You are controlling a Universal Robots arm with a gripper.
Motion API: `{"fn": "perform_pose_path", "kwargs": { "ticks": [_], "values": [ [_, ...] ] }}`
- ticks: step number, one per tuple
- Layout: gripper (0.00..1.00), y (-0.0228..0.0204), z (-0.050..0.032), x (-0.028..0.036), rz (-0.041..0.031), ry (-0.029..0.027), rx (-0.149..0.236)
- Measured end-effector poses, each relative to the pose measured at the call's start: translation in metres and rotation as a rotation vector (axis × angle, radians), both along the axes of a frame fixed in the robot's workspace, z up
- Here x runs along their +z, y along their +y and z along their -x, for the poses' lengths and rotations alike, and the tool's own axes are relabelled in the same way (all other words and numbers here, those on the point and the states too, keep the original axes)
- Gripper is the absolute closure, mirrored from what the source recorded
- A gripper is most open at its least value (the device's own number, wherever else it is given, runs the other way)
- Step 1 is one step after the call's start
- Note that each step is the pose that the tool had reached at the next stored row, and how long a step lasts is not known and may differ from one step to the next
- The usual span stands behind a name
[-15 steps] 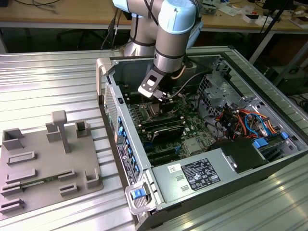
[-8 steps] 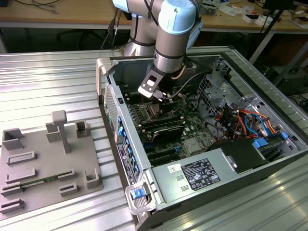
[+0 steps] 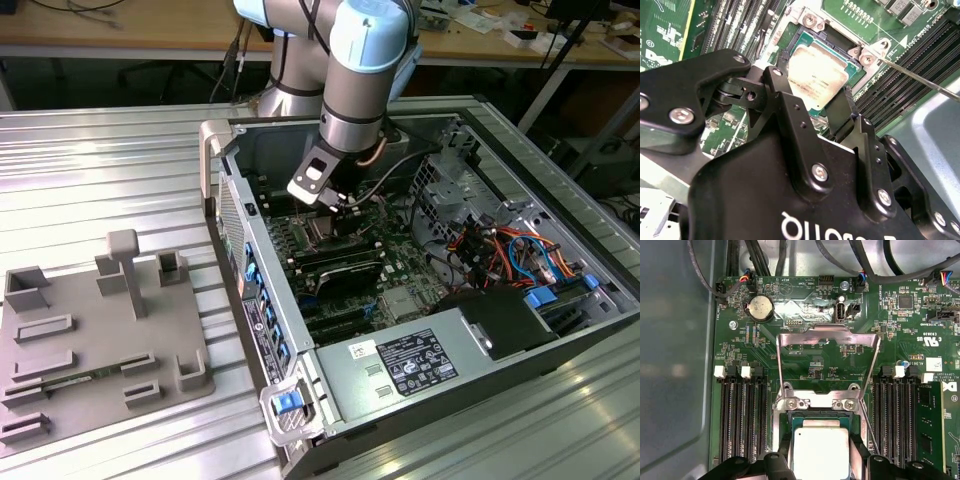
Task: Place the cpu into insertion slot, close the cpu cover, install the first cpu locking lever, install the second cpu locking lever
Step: 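Place the cpu into insertion slot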
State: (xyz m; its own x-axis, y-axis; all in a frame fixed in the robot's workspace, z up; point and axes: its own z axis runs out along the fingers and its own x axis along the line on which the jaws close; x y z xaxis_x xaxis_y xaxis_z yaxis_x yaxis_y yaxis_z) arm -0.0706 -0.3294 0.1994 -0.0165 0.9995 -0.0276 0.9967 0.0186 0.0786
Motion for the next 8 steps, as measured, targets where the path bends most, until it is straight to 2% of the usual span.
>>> {"fn": "perform_pose_path", "kwargs": {
  "ticks": [8],
  "values": [
    [0.45, 0.0000, -0.0014, -0.0010, 0.0001, 0.0018, -0.020]
  ]
}}
